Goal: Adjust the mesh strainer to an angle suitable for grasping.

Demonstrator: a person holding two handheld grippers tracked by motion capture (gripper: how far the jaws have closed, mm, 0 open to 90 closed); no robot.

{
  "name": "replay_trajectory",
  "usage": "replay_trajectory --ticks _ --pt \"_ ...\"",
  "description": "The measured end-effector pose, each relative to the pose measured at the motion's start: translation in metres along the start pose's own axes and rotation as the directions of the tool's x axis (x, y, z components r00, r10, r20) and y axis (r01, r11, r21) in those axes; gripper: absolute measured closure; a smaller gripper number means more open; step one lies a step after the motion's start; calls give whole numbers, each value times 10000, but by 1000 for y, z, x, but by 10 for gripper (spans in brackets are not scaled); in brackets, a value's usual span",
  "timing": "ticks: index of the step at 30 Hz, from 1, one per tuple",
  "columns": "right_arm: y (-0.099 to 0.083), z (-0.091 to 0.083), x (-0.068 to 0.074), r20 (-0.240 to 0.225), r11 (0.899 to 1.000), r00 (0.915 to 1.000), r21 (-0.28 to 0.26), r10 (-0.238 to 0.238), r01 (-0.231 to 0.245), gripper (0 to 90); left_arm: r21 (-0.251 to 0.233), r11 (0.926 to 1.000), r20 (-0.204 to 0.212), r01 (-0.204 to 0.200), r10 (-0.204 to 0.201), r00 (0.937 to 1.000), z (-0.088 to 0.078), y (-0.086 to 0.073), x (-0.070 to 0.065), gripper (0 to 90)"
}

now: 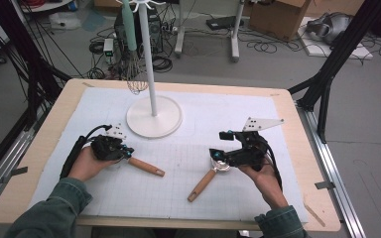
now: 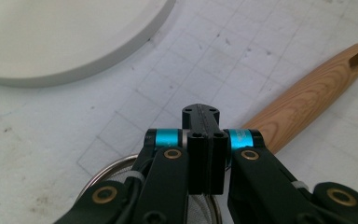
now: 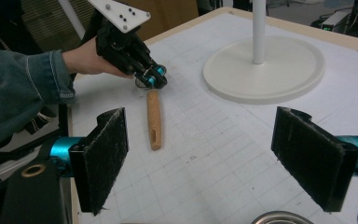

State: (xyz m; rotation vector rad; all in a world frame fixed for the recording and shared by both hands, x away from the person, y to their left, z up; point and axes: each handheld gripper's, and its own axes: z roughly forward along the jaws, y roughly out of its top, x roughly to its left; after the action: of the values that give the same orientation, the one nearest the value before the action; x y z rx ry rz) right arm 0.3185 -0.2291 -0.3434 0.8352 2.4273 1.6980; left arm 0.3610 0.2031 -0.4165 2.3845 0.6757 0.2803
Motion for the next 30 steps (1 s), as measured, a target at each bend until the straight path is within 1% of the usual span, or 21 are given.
replay_trajectory --ticks 1,2,4,7,8,9,10,11,12,13,14,17,18,19,20,21,24,26,28,29,30 --pt "0 0 0 -32 10000 10000 14 -18 18 176 100 9999 6 -53 52 10000 -1 0 0 895" --pt "0 0 0 -39 10000 10000 18 -5 5 177 78 10000 -4 13 -12 10000 0 0 -1 895" --pt "0 0 0 -43 10000 10000 30 -19 19 176 264 9996 -5 83 -82 10000 2 -1 -2 896" --pt "0 0 0 -71 10000 10000 15 -14 14 177 239 9997 -63 67 -66 10000 0 -3 -1 896" --pt "0 0 0 -81 10000 10000 14 -23 23 177 162 9999 -139 -5 7 9999 -1 -2 -1 895" --pt "0 1 0 -78 10000 10000 1 -25 25 177 -188 9998 -185 64 -67 9998 -3 -1 -1 895" --pt "0 2 0 -96 10000 9999 28 -39 39 177 -425 9990 -271 128 -139 9995 -6 0 1 895" --pt "0 2 0 -92 10000 10000 48 -27 27 177 -510 9987 -390 71 -91 9992 -8 2 5 895" --pt "0 2 0 -102 10000 9999 55 -24 25 177 -650 9977 -488 210 -242 9985 -9 4 7 895" --pt "0 3 0 -120 10000 9999 57 -61 62 176 -646 9977 -565 227 -264 9981 -8 7 11 895" --pt "0 3 0 -105 10000 9999 65 -53 54 177 -612 9976 -548 319 -352 9979 -6 9 15 895" --pt "1 5 0 -172 9999 9998 109 -83 85 176 -267 9992 -554 305 -319 9980 4 14 21 895" --pt "0 5 0 -200 9999 9998 143 -73 76 177 -137 9992 -503 372 -378 9980 7 14 23 895" --pt "0 5 0 -197 9999 9998 111 -59 61 177 208 9993 -504 302 -291 9983 9 13 26 895" --pt "0 4 0 -199 9999 9998 130 -8 10 177 301 9982 -555 521 -504 9972 12 11 27 895" --pt "0 3 -1 -202 10000 9998 75 -28 30 177 471 9974 -526 543 -518 9973 12 9 29 895" --pt "0 1 -3 -230 10000 9997 -10 93 -93 177 444 9960 -499 779 -757 9959 11 5 30 895" --pt "0 1 -4 -214 9999 9997 -45 120 -121 177 478 9959 -505 768 -744 9959 9 3 30 896" --pt "0 1 -3 -204 9999 9997 -18 123 -123 177 441 9954 -534 848 -824 9952 8 0 29 895" --pt "0 2 -3 -241 10000 9997 2 89 -89 177 534 9958 -520 746 -718 9961 7 -2 30 896" --pt "0 3 -2 -207 10000 9998 6 30 -29 177 512 9955 -541 803 -775 9955 6 -5 29 895"
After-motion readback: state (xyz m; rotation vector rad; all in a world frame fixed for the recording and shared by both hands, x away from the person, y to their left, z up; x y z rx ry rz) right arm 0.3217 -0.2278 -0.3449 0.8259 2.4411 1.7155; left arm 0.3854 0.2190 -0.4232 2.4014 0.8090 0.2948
